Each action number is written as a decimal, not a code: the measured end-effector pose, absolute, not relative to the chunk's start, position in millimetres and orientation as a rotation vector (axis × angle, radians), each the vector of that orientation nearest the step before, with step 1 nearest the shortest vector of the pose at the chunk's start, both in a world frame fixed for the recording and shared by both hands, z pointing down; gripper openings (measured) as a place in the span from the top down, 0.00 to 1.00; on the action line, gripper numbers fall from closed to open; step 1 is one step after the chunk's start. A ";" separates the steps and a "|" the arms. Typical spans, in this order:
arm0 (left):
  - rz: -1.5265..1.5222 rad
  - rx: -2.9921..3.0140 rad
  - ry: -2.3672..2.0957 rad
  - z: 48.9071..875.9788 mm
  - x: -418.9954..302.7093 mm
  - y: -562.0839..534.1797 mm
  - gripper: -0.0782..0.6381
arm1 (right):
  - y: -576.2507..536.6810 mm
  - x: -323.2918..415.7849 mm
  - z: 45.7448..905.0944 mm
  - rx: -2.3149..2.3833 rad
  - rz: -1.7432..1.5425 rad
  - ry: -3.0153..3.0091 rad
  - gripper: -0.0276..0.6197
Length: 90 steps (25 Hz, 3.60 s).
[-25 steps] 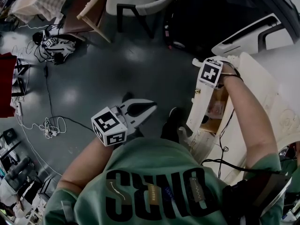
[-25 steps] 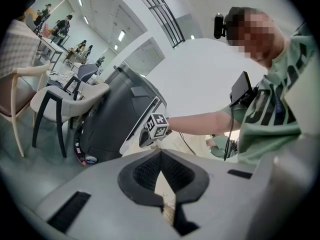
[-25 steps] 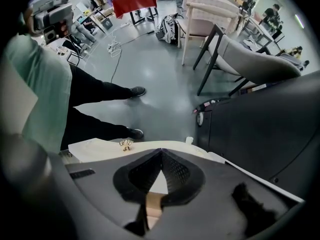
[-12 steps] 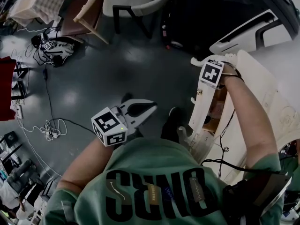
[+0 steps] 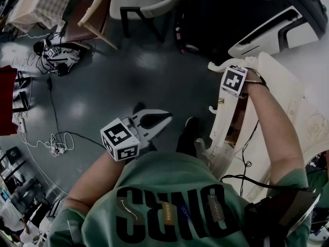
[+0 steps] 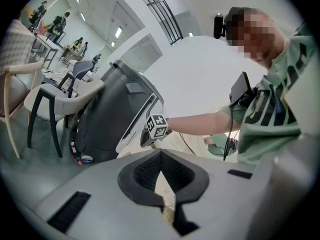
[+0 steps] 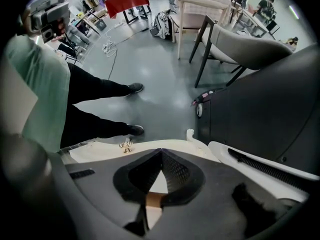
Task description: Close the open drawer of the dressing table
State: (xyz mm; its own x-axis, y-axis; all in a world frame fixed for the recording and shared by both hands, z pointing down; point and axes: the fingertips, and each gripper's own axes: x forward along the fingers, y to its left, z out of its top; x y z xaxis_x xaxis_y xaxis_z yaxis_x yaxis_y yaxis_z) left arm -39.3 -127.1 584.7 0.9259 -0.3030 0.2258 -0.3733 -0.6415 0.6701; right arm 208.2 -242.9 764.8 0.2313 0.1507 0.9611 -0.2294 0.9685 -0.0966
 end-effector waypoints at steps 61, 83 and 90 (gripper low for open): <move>0.149 2.285 -0.409 591.8 -13.7 -129.3 0.88 | -225.1 280.6 775.6 -0.007 0.296 -1.093 0.94; 0.153 2.268 -0.404 602.4 -9.9 -134.7 0.88 | -214.6 305.1 787.9 -0.103 0.318 -0.937 0.94; 0.150 2.262 -0.395 603.8 -7.4 -133.2 0.88 | -211.3 311.5 792.2 -0.161 0.276 -0.827 0.94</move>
